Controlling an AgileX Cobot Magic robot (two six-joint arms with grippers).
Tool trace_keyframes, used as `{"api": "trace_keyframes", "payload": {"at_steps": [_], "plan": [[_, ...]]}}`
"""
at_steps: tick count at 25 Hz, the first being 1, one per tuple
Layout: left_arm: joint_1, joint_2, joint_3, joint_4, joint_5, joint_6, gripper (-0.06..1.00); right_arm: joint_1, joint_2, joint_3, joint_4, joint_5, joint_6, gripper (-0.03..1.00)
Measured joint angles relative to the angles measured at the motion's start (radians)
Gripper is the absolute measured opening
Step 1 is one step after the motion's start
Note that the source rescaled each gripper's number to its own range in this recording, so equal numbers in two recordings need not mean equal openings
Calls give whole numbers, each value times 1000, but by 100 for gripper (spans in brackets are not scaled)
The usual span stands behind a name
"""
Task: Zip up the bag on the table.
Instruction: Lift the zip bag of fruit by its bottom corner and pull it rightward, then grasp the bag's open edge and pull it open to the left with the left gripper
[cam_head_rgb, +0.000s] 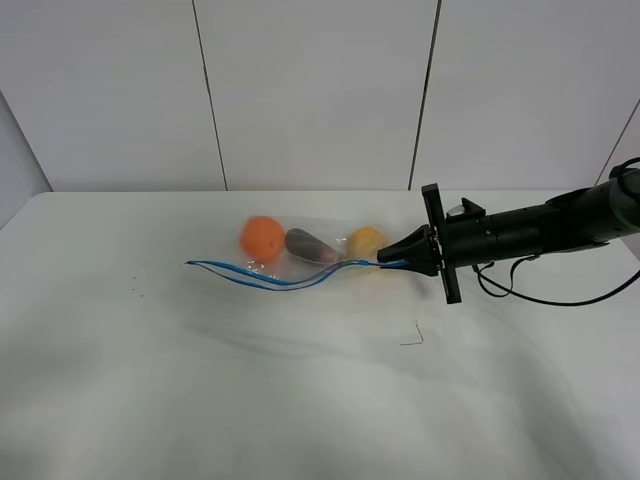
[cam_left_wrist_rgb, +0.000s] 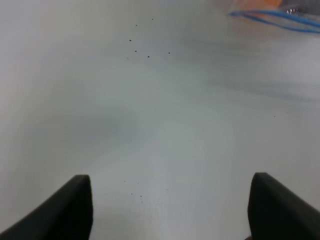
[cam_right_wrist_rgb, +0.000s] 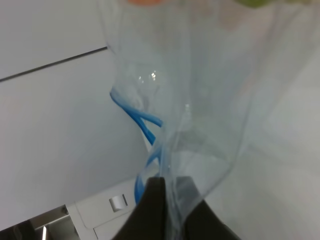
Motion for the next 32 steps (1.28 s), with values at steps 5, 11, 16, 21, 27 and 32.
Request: {"api": "trace_keyframes", "payload": {"at_steps": [5, 11, 16, 21, 27, 32], "plan": [[0, 0, 0, 0, 0, 0, 90, 11, -14, 0, 0, -2, 30, 0], [0, 0, 0, 0, 0, 0, 90, 18, -60, 0, -1, -1, 30, 0], [0, 0, 0, 0, 0, 0, 90, 18, -63, 0, -45, -1, 30, 0], [0, 0, 0, 0, 0, 0, 90, 18, -63, 0, -74, 0, 30, 0], [0, 0, 0, 0, -1, 0, 90, 18, -63, 0, -76, 0, 30, 0], [0, 104, -68, -12, -52, -16, 90, 18, -63, 0, -76, 0, 30, 0]]}}
